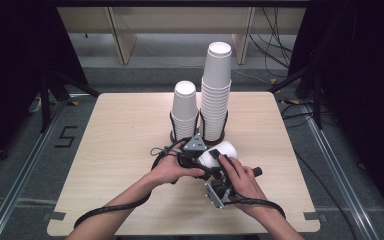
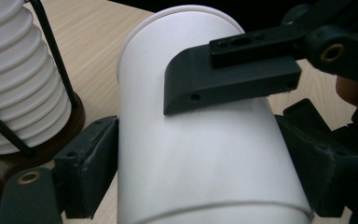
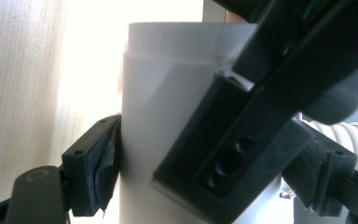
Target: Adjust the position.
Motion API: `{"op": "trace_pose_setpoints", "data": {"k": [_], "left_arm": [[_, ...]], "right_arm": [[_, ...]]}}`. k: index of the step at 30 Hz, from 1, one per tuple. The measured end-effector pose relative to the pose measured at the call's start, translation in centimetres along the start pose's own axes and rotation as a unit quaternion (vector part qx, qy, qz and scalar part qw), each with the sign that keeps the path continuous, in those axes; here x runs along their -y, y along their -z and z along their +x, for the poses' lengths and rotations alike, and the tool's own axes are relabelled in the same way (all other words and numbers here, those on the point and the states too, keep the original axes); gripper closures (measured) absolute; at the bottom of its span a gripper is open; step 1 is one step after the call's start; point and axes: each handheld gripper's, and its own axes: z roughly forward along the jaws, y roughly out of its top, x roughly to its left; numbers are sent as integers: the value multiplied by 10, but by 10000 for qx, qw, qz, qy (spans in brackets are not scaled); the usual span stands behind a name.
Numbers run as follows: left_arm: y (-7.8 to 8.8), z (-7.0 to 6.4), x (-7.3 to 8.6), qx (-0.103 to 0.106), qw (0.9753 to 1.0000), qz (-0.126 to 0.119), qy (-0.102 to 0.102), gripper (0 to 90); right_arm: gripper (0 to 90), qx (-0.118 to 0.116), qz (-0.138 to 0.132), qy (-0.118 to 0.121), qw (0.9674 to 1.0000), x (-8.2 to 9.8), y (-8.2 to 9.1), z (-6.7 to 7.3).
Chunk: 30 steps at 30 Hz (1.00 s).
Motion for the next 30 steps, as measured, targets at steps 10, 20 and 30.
{"op": "trace_pose_setpoints", "data": {"k": [10,20,30], "left_arm": [[0,1,2,-46,9999,85,32,157],[2,2,3,-9,9999,43,-108,180],[2,1,3,-67,9999,9,-122,187]], "right_arm": [[201,17,-113,129,9999,-4,-2,-2],[189,68,-190,303,9993,-5,-3,-5],[187,-7,-140,243,9996,-4,-3,-1]]}}
